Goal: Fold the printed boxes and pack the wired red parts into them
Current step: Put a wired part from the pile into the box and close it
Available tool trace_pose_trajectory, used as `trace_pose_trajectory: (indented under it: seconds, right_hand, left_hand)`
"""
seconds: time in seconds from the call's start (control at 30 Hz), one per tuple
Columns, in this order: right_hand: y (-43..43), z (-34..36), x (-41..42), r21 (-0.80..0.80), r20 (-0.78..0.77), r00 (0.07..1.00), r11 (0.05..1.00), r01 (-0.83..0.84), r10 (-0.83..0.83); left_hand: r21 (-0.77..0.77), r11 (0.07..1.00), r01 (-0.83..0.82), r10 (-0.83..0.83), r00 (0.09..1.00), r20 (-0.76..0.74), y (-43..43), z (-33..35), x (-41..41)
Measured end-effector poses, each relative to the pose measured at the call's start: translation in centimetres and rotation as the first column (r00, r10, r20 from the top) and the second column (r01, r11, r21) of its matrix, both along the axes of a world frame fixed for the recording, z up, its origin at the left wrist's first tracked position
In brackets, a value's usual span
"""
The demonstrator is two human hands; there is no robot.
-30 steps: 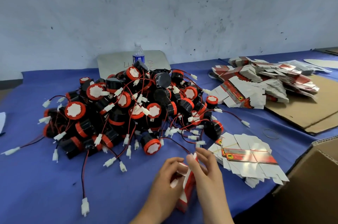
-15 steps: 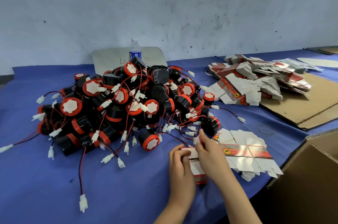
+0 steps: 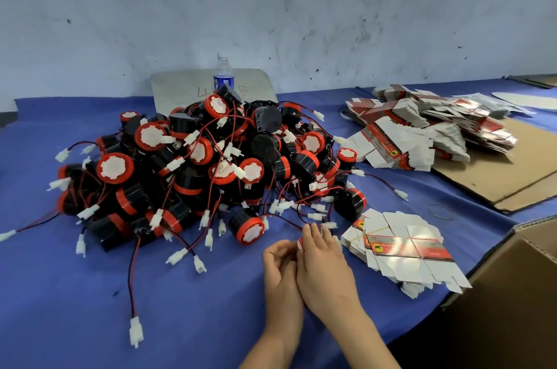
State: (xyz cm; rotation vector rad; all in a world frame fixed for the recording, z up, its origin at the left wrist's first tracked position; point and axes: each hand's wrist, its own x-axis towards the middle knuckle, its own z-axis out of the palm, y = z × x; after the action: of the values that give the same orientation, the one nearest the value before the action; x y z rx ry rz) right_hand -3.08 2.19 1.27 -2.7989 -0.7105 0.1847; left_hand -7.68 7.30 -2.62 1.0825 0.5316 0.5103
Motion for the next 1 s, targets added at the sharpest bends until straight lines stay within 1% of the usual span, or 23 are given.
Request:
trace_pose_trajectory:
  seconds: [0.13,0.23,0.3,0.4,0.47,0.53,0.57,0.6,0.63,0.67,0.7,0.73,0.77,0.8,0.83,0.87,0.9,0.93,0.97,1.0]
  right_hand:
    - [-0.2,-0.4,-0.2,-0.075,0.041,0.998,0.996,-0.054,0.057]
    - [-0.5,-0.4,-0.1,-0.085,0.006,0.996,0.992,-0.088,0.089]
    - [-0.5,-0.5,-0.1,-0.101,-0.009,0.995,0.99,-0.099,0.099]
    - [-0.3,-0.9,-0.5,-0.136,0.071,0.993,0.987,-0.086,0.096]
    - [-0.1,-1.2,-0.4,-0.134,0.082,0.992,0.988,-0.082,0.093]
    - [-0.2,-1.3,-0.3,-0.093,0.077,0.991,0.99,-0.104,0.111]
    - [-0.5,-1.4,-0.2,-0.052,0.092,0.987,0.991,-0.126,0.13]
    - [-1.0,-1.4,-0.1,0.033,0.121,0.982,0.989,-0.147,0.142]
    - [-1.6,-1.4,0.0,0.172,0.155,0.98,0.974,-0.15,0.124]
    - [-2.3,-1.4,0.0,0.356,0.169,0.983,0.925,-0.131,0.074]
    - [-3.0,-1.1,-0.1,0.551,0.134,0.991,0.83,-0.09,0.018]
    - [-3.7,-0.8,-0.2,0.727,0.038,0.999,0.687,-0.017,-0.016]
    - [-4.5,-0.5,-0.1,0.839,-0.09,0.996,0.538,0.082,-0.011]
    - [-5.2,-0.2,0.0,0.889,-0.215,0.976,0.417,0.188,0.02]
    - [-5.8,-0.2,0.0,0.898,-0.329,0.942,0.33,0.291,0.067]
    - [-6.3,-0.2,-0.1,0.878,-0.436,0.891,0.277,0.389,0.13]
    - [-6.5,-0.3,-0.4,0.842,-0.525,0.827,0.263,0.471,0.202]
    - [-6.7,-0.5,-0.7,0.805,-0.588,0.767,0.272,0.527,0.255]
    - [-6.7,-0.8,-0.9,0.779,-0.625,0.729,0.285,0.558,0.28]
    - [-6.7,-1.0,-1.0,0.765,-0.642,0.715,0.296,0.572,0.277]
  left_hand:
    - [-0.028,1.0,0.001,0.0,1.0,0.011,0.2,-0.1,-0.1]
    - [-0.044,0.999,0.01,-0.008,0.999,0.039,0.1,0.1,-0.1]
    - [-0.093,0.996,0.005,0.001,0.998,0.059,0.1,0.2,-0.1]
    - [-0.185,0.983,-0.018,0.033,0.997,0.075,0.4,0.3,-0.3]
    - [-0.227,0.974,-0.018,0.039,0.995,0.09,0.4,0.4,-0.4]
    - [-0.224,0.974,0.001,0.022,0.995,0.099,0.4,0.5,-0.4]
    - [-0.199,0.98,0.015,0.004,0.995,0.097,0.3,0.5,-0.3]
    - [-0.149,0.989,0.028,-0.014,0.996,0.091,0.2,0.5,-0.3]
    - [-0.07,0.997,0.041,-0.035,0.996,0.084,0.2,0.5,-0.2]
    - [0.035,0.997,0.063,-0.066,0.995,0.071,0.1,0.5,-0.3]
    - [0.15,0.984,0.099,-0.109,0.992,0.064,0.1,0.4,-0.6]
    - [0.253,0.956,0.148,-0.171,0.983,0.07,0.2,0.3,-1.0]
    - [0.331,0.92,0.212,-0.253,0.963,0.087,0.4,0.1,-1.4]
    - [0.383,0.875,0.296,-0.356,0.93,0.094,0.8,-0.1,-1.8]
    - [0.412,0.821,0.395,-0.464,0.882,0.08,1.2,-0.2,-2.2]
    - [0.438,0.752,0.493,-0.564,0.825,0.04,1.6,-0.3,-2.5]
    - [0.47,0.679,0.564,-0.631,0.775,-0.019,2.1,-0.2,-2.7]
    - [0.503,0.618,0.603,-0.66,0.746,-0.084,2.4,0.0,-2.9]
    - [0.53,0.583,0.616,-0.661,0.739,-0.131,2.7,0.3,-3.0]
    - [0.544,0.576,0.61,-0.648,0.746,-0.151,2.8,0.5,-3.1]
